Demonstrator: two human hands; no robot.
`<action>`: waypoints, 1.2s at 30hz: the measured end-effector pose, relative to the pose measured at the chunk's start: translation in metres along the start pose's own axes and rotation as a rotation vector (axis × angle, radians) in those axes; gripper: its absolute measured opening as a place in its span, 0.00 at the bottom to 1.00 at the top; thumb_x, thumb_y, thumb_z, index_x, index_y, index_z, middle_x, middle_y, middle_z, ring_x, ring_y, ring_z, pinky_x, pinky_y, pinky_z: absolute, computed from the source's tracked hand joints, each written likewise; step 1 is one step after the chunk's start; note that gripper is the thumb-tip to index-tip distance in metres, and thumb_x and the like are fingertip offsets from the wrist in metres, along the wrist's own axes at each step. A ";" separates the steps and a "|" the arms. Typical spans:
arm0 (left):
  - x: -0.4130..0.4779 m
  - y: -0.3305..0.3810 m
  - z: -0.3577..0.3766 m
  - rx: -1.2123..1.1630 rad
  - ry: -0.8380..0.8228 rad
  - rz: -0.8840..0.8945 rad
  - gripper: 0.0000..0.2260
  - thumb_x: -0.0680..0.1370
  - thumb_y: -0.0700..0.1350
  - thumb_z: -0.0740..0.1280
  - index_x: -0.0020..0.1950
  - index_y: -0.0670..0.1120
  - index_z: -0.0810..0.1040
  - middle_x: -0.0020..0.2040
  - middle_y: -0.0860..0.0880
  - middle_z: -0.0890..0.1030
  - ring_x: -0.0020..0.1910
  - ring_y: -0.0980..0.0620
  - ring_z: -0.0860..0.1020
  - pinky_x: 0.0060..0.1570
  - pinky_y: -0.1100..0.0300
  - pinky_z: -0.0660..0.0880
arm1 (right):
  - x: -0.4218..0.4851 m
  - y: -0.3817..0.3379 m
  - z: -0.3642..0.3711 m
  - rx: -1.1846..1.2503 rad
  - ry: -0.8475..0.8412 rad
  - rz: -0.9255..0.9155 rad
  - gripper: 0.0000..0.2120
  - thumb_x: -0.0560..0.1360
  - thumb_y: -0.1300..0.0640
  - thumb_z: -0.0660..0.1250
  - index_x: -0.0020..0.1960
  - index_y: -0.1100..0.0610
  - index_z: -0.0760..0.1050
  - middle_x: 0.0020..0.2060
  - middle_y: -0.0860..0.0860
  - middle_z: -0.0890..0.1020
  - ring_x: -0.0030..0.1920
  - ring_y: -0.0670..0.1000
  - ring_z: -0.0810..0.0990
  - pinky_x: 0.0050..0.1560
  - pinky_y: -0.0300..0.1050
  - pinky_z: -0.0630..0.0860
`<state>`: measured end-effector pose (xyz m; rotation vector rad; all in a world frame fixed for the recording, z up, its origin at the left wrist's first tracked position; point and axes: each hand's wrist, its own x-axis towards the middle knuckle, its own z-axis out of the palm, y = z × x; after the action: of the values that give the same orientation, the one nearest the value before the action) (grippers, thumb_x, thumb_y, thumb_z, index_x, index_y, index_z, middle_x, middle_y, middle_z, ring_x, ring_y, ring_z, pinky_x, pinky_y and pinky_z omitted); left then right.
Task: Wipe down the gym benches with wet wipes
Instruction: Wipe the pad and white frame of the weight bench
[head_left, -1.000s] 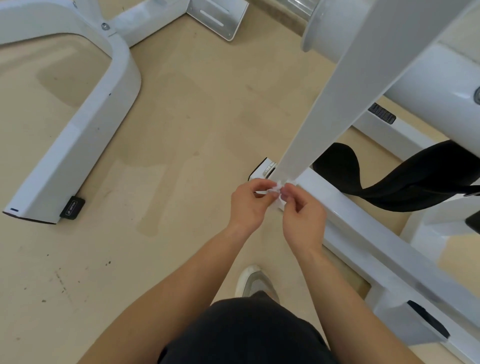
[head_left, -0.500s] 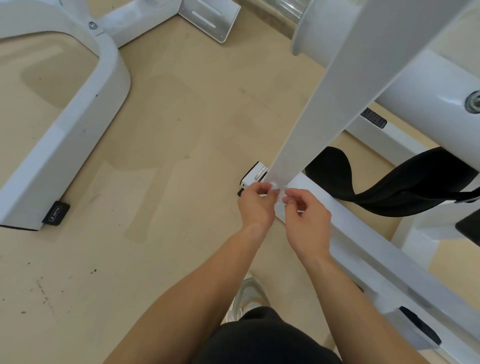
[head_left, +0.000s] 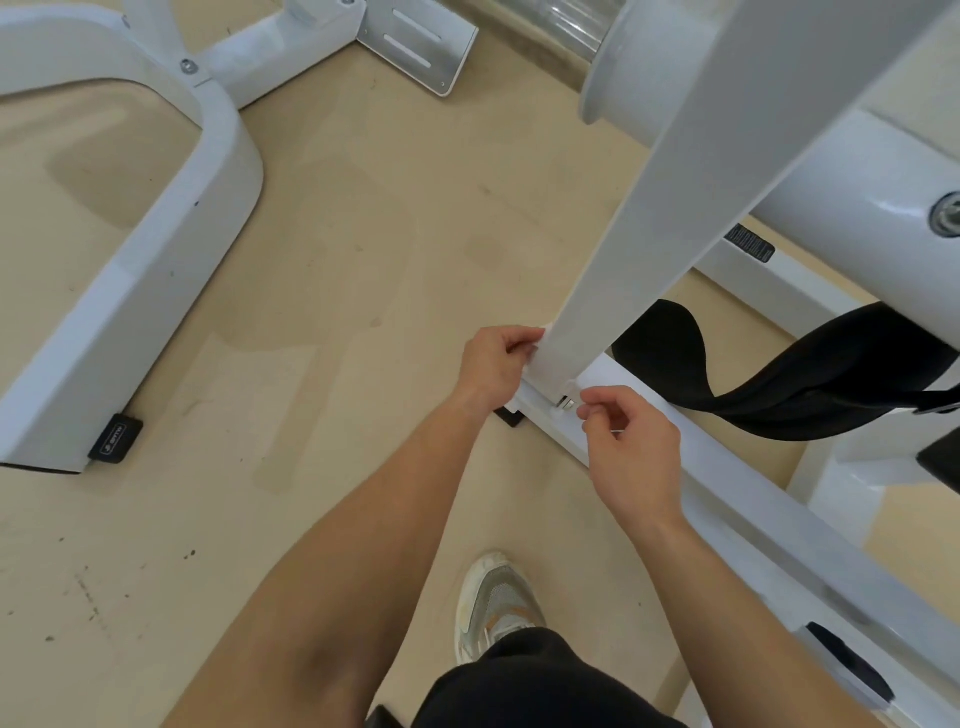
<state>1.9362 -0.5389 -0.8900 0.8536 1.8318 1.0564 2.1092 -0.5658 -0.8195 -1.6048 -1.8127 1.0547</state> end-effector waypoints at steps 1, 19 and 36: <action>-0.003 0.001 -0.001 -0.005 0.013 -0.010 0.14 0.80 0.36 0.64 0.61 0.46 0.84 0.58 0.52 0.85 0.59 0.56 0.81 0.63 0.63 0.74 | 0.000 -0.001 -0.001 -0.003 -0.002 0.001 0.11 0.79 0.62 0.64 0.49 0.46 0.80 0.41 0.41 0.84 0.45 0.40 0.80 0.46 0.33 0.74; -0.110 0.084 -0.014 -0.221 -0.205 -0.028 0.05 0.79 0.37 0.69 0.51 0.44 0.85 0.48 0.45 0.86 0.45 0.48 0.84 0.49 0.54 0.79 | -0.010 -0.022 -0.034 0.121 0.035 -0.023 0.12 0.81 0.57 0.66 0.63 0.52 0.80 0.56 0.46 0.81 0.47 0.41 0.80 0.49 0.29 0.75; -0.087 0.122 -0.034 1.124 -0.593 0.175 0.10 0.82 0.51 0.62 0.57 0.53 0.81 0.54 0.55 0.81 0.51 0.51 0.79 0.54 0.53 0.77 | -0.035 0.085 -0.063 -0.953 -0.211 -0.304 0.39 0.78 0.50 0.58 0.81 0.61 0.44 0.81 0.57 0.43 0.81 0.56 0.45 0.79 0.55 0.46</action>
<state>1.9601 -0.5739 -0.7422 1.7504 1.7378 -0.2764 2.2148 -0.5854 -0.8473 -1.6065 -2.8396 0.1888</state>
